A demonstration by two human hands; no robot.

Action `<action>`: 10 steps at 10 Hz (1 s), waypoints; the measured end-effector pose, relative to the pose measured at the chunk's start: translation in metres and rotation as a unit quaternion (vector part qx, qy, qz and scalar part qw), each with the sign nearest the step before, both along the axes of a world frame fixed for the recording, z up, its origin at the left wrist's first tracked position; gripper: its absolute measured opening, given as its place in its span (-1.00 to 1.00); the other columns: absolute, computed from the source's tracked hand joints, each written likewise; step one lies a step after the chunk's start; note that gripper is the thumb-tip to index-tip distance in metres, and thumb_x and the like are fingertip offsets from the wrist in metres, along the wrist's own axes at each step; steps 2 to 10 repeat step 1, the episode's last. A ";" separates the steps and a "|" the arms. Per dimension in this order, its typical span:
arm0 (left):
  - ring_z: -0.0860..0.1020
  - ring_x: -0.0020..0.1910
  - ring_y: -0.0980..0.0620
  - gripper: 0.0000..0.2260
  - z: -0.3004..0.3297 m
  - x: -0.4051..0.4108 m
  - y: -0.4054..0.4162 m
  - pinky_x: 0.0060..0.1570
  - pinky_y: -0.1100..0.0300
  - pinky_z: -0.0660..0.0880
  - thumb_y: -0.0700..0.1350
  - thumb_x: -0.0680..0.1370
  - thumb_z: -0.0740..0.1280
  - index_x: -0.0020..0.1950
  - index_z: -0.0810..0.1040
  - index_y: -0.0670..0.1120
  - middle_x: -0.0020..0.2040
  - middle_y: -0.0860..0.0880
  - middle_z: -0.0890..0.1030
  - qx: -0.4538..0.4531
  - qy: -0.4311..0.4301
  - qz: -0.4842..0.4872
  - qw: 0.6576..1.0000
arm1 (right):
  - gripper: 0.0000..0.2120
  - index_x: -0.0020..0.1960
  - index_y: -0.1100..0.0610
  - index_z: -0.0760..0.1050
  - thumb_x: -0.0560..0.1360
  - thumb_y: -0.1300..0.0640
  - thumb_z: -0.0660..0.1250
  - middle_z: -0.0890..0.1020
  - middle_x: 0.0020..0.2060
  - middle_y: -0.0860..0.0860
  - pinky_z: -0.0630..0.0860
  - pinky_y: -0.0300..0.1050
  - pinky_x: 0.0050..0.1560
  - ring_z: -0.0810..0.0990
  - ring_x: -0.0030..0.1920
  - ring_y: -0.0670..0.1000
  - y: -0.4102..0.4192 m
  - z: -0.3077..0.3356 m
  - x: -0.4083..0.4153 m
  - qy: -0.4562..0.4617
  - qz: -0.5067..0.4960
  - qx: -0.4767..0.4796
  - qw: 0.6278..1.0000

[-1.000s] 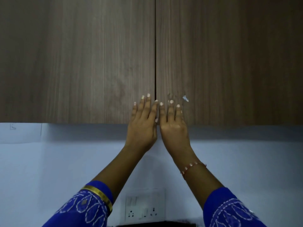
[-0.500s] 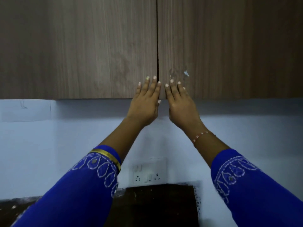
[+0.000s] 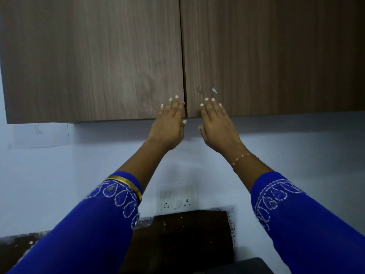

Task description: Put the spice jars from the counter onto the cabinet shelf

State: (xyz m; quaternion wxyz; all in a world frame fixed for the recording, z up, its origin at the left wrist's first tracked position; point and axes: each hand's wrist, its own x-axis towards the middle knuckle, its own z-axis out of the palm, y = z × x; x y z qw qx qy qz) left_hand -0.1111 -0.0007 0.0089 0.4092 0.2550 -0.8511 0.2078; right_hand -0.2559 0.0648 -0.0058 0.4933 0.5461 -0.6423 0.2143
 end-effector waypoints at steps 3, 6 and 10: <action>-0.10 0.55 -0.09 -0.51 0.000 0.008 0.016 0.49 0.06 -0.19 -0.11 0.64 0.02 0.52 -0.03 -0.20 0.56 -0.17 -0.07 -0.022 0.031 -0.006 0.999 | -0.42 0.49 0.33 0.09 0.59 0.06 0.14 0.15 0.48 0.30 0.03 0.11 0.50 0.09 0.51 0.26 0.015 -0.001 0.003 -0.023 0.008 -0.016 1.000; -0.10 0.55 -0.09 -0.51 0.000 0.008 0.016 0.49 0.06 -0.19 -0.11 0.64 0.02 0.52 -0.03 -0.20 0.56 -0.17 -0.07 -0.022 0.031 -0.006 0.999 | -0.42 0.49 0.33 0.09 0.59 0.06 0.14 0.15 0.48 0.30 0.03 0.11 0.50 0.09 0.51 0.26 0.015 -0.001 0.003 -0.023 0.008 -0.016 1.000; -0.10 0.55 -0.09 -0.51 0.000 0.008 0.016 0.49 0.06 -0.19 -0.11 0.64 0.02 0.52 -0.03 -0.20 0.56 -0.17 -0.07 -0.022 0.031 -0.006 0.999 | -0.42 0.49 0.33 0.09 0.59 0.06 0.14 0.15 0.48 0.30 0.03 0.11 0.50 0.09 0.51 0.26 0.015 -0.001 0.003 -0.023 0.008 -0.016 1.000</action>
